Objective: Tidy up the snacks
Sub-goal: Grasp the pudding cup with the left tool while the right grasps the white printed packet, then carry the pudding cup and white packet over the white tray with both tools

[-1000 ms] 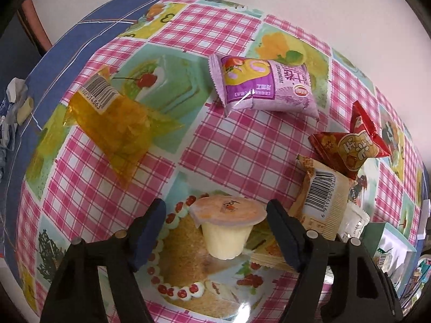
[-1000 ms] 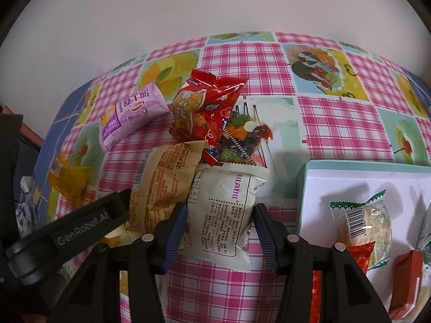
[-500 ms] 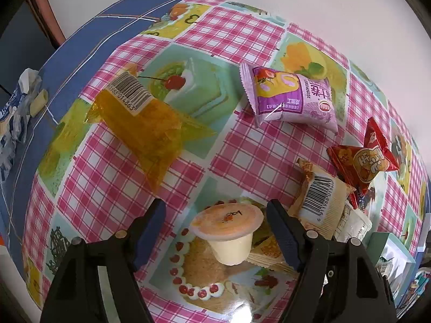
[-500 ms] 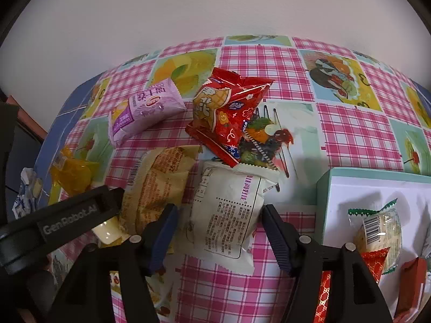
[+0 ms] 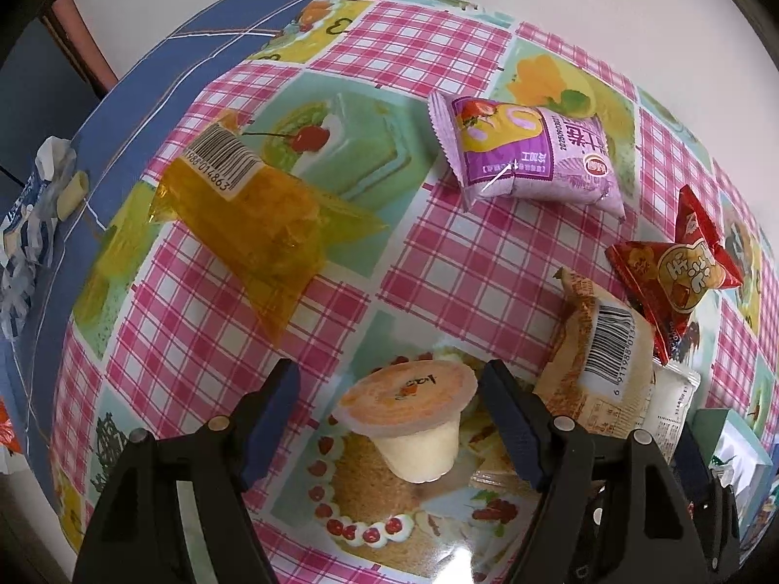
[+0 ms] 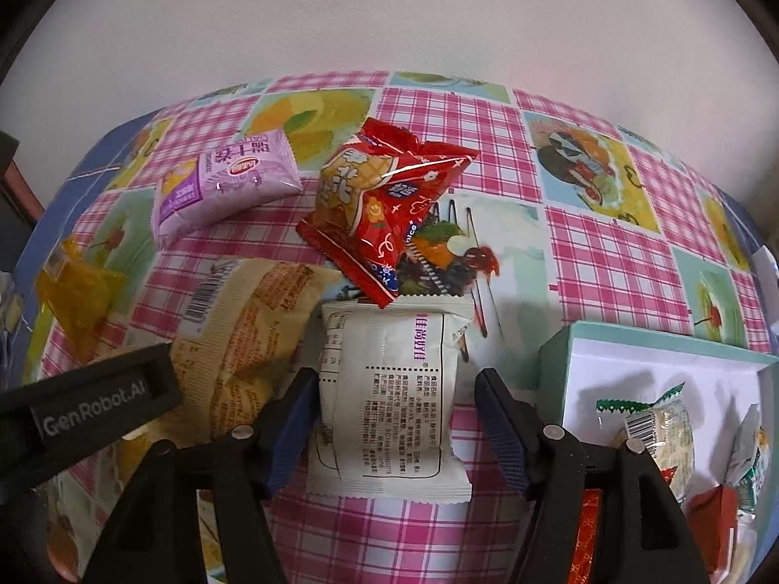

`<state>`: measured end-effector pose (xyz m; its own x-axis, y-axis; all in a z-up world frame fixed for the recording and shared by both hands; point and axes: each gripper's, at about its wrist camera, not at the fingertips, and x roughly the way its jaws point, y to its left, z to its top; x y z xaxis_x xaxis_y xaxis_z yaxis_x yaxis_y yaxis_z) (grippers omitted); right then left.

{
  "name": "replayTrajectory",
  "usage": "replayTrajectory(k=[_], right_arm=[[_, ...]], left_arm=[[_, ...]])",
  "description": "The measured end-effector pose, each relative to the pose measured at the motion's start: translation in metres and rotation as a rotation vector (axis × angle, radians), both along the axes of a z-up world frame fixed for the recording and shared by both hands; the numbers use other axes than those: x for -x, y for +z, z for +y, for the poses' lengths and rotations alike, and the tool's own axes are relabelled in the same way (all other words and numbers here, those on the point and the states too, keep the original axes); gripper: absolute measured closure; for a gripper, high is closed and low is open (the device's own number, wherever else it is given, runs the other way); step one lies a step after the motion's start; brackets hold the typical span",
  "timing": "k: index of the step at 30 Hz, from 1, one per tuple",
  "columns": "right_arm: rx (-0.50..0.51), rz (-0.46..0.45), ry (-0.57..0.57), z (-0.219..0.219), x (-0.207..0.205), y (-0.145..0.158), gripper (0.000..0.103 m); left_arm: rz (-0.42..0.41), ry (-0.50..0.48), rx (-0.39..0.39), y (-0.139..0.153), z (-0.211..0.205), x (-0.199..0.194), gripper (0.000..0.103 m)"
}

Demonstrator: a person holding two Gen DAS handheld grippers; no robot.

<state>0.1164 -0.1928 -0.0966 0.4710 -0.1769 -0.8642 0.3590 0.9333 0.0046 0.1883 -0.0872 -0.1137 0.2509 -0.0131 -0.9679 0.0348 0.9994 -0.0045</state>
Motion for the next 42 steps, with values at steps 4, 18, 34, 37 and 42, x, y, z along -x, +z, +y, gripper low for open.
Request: replayTrajectory(k=[4, 18, 34, 37, 42], right_arm=[[0.004, -0.004, 0.002, 0.000, 0.003, -0.001, 0.033], [0.001, 0.005, -0.021, -0.005, 0.005, 0.002, 0.048], [-0.049, -0.066, -0.082, -0.022, 0.016, 0.043, 0.049], [-0.063, -0.067, -0.094, -0.025, 0.019, 0.052, 0.048], [-0.081, -0.060, -0.113, -0.031, 0.028, 0.064, 0.048]], left_arm=[[-0.015, -0.019, -0.001, 0.006, -0.005, 0.002, 0.043], [-0.023, -0.045, 0.021, 0.019, -0.011, 0.006, 0.058], [-0.100, -0.019, 0.081, 0.070, 0.025, 0.010, 0.058], [-0.121, -0.019, 0.084, 0.082, 0.030, 0.013, 0.058], [-0.150, -0.033, 0.082, 0.097, 0.027, 0.019, 0.058]])
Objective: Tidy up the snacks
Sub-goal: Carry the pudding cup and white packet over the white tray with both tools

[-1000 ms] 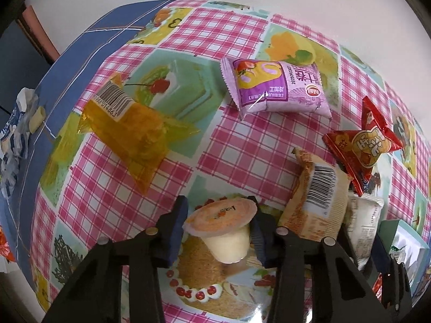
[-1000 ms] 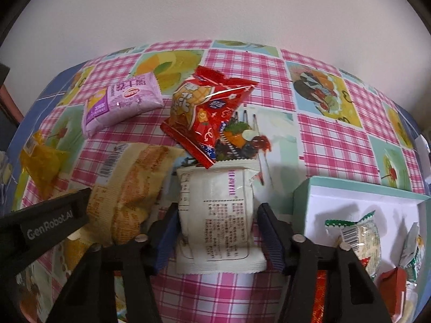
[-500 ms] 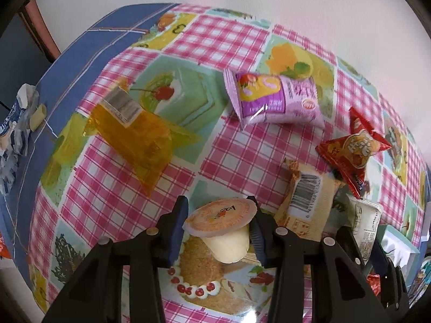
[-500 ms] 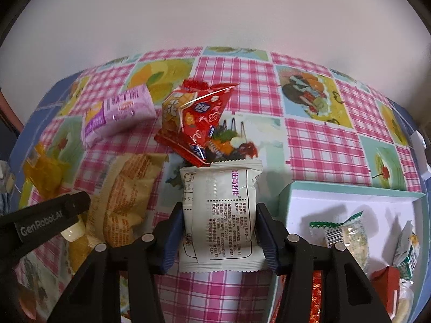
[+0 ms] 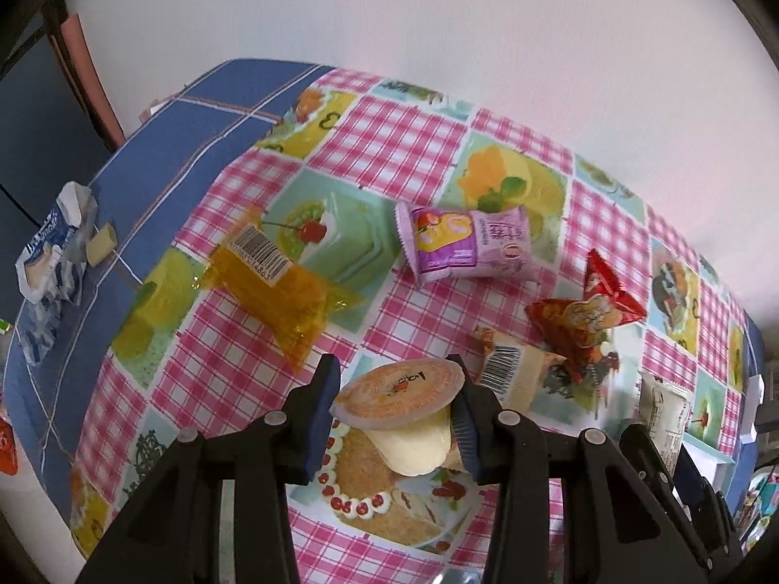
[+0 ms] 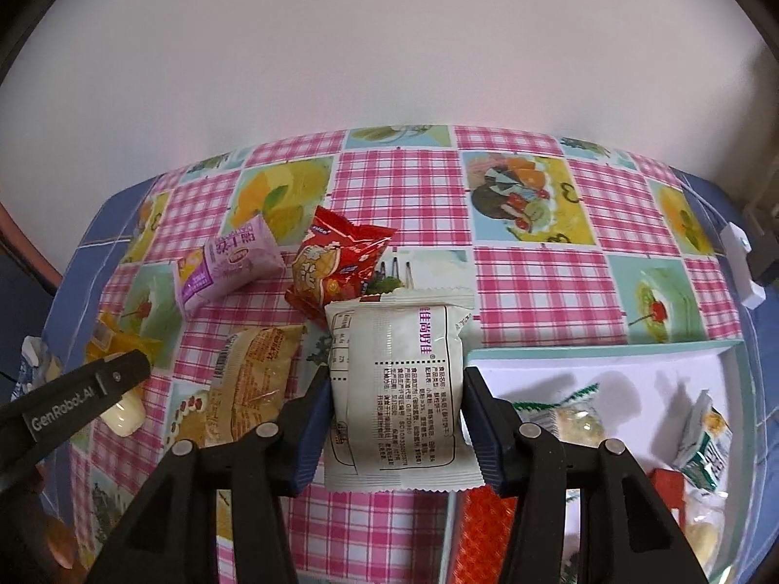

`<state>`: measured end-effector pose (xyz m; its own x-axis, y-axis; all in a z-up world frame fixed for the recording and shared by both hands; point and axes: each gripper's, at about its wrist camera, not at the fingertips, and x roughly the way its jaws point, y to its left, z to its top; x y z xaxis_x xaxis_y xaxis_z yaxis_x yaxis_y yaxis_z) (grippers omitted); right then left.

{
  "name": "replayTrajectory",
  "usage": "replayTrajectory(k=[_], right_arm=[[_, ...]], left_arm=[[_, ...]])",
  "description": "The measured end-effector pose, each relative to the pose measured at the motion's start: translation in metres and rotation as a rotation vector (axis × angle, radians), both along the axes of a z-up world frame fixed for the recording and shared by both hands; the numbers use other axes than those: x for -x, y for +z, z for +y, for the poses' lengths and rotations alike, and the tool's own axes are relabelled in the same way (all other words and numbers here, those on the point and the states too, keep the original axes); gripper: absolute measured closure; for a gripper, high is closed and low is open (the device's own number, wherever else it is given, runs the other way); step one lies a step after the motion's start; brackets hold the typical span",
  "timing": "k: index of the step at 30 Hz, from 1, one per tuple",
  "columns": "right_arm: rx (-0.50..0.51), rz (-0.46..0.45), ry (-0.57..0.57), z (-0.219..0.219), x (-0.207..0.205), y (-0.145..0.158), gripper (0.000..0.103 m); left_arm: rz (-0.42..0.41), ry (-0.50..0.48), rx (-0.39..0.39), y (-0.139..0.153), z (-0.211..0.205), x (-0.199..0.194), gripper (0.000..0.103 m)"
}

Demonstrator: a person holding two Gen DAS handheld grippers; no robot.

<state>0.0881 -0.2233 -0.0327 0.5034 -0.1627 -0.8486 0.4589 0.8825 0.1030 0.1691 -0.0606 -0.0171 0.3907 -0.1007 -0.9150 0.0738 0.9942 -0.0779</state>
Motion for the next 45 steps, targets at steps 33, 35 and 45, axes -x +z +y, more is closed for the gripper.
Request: replayTrajectory(k=[33, 35, 45], right_arm=[[-0.053, 0.013, -0.361, -0.110, 0.147, 0.038, 0.048], [-0.062, 0.013, -0.389, -0.118, 0.159, 0.035, 0.048], [-0.120, 0.040, -0.498, -0.157, 0.195, 0.012, 0.048]], left_arm=[[-0.071, -0.402, 0.019, 0.049, -0.144, 0.128, 0.058], [-0.065, -0.423, 0.019, 0.045, -0.153, 0.136, 0.058], [-0.036, -0.535, -0.009, 0.016, -0.198, 0.164, 0.058]])
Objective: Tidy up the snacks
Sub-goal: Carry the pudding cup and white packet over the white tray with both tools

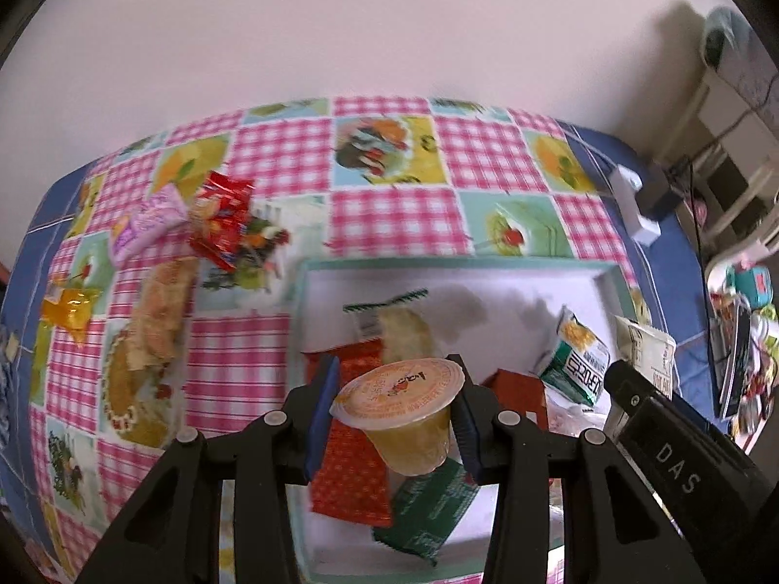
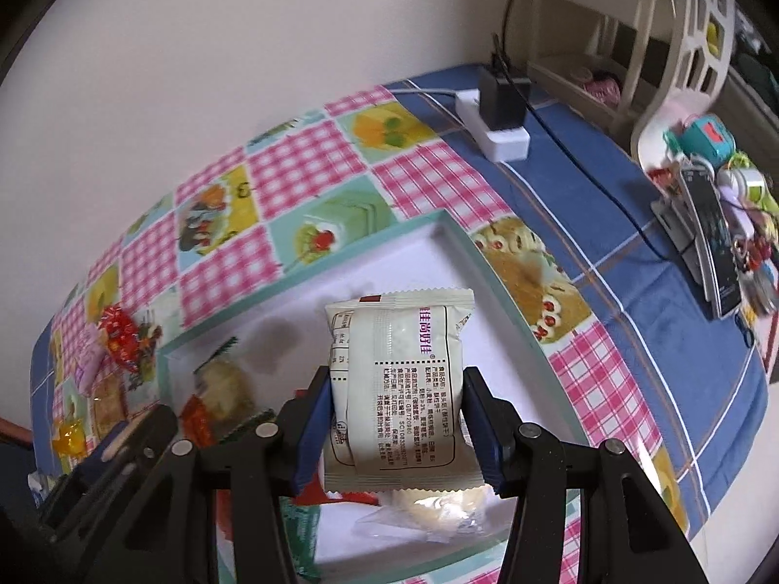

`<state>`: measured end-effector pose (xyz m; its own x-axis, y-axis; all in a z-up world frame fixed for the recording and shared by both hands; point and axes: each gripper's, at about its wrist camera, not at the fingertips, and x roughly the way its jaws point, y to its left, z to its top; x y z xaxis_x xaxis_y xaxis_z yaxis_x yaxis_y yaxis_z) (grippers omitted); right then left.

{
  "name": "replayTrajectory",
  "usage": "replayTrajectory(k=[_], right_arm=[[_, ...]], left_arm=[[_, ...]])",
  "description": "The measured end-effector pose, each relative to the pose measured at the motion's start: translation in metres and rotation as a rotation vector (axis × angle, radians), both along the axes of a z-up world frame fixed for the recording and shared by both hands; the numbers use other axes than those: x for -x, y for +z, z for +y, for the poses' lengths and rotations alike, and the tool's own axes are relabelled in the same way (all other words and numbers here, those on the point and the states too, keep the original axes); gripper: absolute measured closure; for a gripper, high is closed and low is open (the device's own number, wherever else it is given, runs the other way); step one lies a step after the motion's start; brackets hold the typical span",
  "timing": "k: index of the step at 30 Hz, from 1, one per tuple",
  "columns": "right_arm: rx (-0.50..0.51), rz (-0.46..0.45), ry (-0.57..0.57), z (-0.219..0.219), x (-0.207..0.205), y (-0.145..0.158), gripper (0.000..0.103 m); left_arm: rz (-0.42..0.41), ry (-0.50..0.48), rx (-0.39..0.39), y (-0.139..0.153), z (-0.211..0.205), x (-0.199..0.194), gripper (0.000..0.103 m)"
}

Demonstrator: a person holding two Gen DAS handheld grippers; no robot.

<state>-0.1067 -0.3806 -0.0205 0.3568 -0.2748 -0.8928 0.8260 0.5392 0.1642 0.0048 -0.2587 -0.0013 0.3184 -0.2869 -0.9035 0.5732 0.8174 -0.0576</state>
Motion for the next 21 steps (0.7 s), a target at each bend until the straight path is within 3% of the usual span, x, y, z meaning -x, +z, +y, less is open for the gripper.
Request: replayTrajectory(k=[10, 19, 21], right_arm=[[-0.041, 0.016, 0.013, -0.015, -0.003, -0.026, 0.048], [-0.055, 0.020, 0.019, -0.019, -0.006, -0.031, 0.048], [-0.062, 0.018, 0.020, -0.020, -0.006, -0.032, 0.048]], left_arm=[[0.014, -0.014, -0.017, -0.023, -0.018, -0.002, 0.058], [0.022, -0.024, -0.043, -0.035, -0.027, 0.003, 0.057], [0.026, -0.021, -0.038, -0.033, -0.026, 0.003, 0.053]])
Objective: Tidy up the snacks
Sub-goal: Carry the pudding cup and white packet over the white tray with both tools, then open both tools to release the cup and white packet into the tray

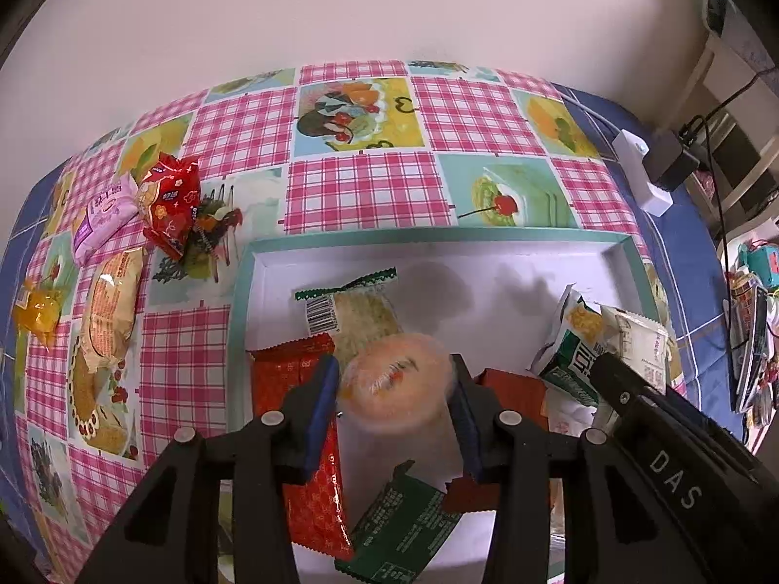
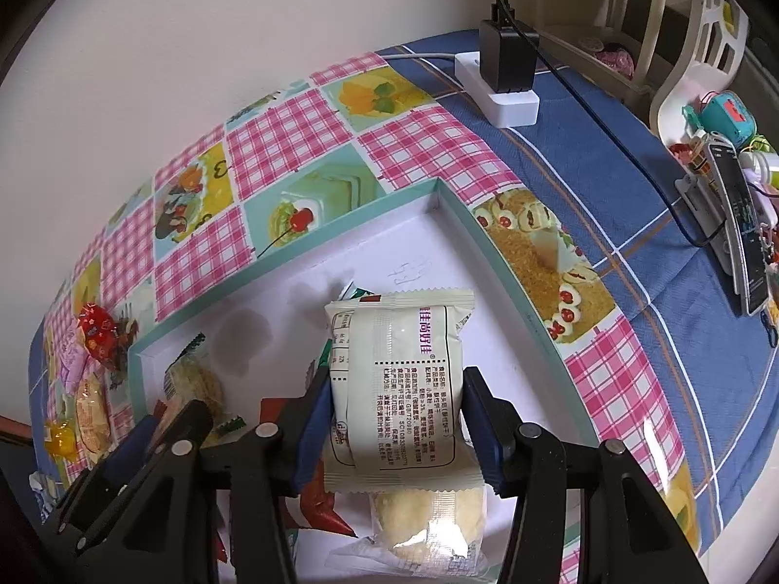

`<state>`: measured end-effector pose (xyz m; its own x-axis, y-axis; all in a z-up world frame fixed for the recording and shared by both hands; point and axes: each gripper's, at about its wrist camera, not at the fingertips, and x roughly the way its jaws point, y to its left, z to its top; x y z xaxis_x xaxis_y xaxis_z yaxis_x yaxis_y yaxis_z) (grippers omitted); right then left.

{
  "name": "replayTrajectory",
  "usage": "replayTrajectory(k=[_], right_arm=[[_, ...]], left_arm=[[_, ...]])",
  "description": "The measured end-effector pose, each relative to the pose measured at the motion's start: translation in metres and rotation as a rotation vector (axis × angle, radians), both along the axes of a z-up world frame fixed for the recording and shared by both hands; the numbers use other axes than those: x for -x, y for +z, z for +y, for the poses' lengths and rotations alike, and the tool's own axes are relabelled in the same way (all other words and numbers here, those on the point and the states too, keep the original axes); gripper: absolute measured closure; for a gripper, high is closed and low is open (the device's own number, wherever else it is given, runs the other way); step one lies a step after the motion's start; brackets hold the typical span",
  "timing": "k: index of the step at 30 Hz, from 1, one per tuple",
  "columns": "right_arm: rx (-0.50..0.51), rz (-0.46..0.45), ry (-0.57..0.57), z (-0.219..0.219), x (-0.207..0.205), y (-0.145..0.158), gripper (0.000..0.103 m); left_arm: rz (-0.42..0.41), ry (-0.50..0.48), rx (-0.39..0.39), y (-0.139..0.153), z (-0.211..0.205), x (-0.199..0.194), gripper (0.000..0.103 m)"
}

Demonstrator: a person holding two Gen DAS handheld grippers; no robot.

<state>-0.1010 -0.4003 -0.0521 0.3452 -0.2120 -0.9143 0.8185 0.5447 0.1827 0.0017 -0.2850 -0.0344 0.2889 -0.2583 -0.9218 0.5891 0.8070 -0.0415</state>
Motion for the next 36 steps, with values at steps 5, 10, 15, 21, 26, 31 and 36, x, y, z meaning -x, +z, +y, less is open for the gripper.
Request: replayTrajectory(k=[5, 10, 15, 21, 26, 31, 36], right_arm=[[-0.005, 0.002, 0.003, -0.001, -0.001, 0.000, 0.047], [-0.007, 0.009, 0.029, 0.003, -0.006, -0.001, 0.047], [0.015, 0.009, 0.057, 0.007, -0.010, 0.001, 0.033], [0.032, -0.004, 0.076, 0.011, -0.014, 0.005, 0.017], [0.046, -0.028, 0.075, 0.012, -0.013, 0.009, 0.000], [0.075, -0.052, 0.071, 0.012, -0.012, 0.016, 0.000], [0.056, -0.071, 0.072, 0.012, -0.011, 0.017, 0.000]], left_arm=[[-0.010, 0.027, 0.009, 0.010, 0.008, -0.005, 0.042], [-0.020, 0.103, -0.010, 0.019, 0.024, -0.016, 0.042], [-0.018, 0.180, -0.021, 0.024, 0.043, -0.029, 0.026], [-0.026, 0.245, -0.025, 0.027, 0.061, -0.040, 0.026], [-0.058, 0.297, -0.027, 0.028, 0.071, -0.045, 0.005], [-0.096, 0.320, -0.018, 0.033, 0.077, -0.046, 0.005], [-0.104, 0.311, -0.018, 0.037, 0.079, -0.046, 0.005]])
